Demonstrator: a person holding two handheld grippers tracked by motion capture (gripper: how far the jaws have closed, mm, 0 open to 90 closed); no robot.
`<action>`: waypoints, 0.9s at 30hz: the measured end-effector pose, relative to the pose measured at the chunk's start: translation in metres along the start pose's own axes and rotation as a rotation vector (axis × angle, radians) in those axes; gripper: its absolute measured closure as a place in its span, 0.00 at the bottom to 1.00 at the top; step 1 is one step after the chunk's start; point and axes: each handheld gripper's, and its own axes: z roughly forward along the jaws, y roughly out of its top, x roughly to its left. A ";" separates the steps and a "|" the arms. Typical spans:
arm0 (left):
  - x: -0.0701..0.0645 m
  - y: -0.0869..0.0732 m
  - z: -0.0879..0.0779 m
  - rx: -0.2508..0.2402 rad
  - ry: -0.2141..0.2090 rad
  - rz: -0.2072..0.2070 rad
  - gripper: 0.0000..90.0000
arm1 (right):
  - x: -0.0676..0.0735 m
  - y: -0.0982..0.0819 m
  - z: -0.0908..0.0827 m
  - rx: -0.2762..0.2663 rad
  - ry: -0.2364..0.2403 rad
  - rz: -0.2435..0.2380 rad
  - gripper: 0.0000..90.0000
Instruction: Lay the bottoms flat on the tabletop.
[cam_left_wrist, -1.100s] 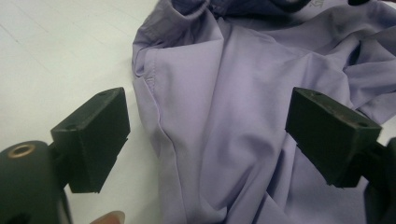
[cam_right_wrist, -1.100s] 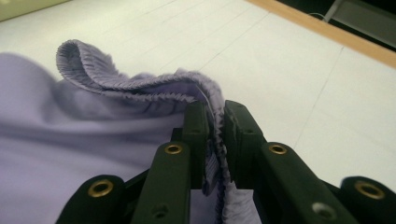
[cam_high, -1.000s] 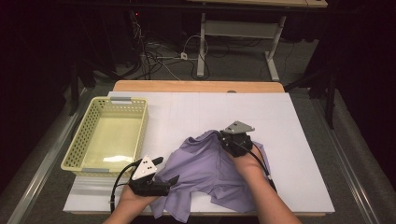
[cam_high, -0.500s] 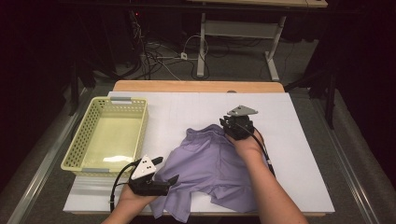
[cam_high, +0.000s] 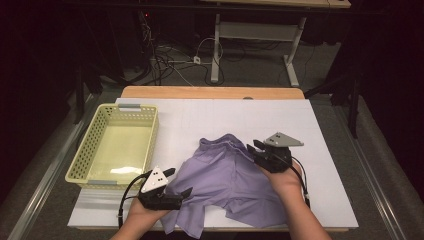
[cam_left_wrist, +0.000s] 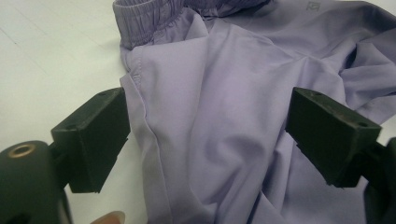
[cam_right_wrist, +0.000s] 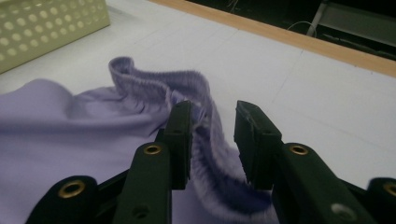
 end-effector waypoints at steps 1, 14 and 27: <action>0.000 0.000 0.000 0.000 0.000 0.000 0.15 | 0.001 -0.005 -0.004 0.002 -0.002 0.002 0.73; 0.001 0.000 0.002 0.008 -0.001 -0.001 0.15 | -0.022 -0.044 -0.022 0.059 -0.058 0.047 0.38; 0.002 -0.003 -0.002 0.007 0.010 -0.009 0.15 | -0.059 -0.030 0.032 0.116 -0.106 0.045 0.95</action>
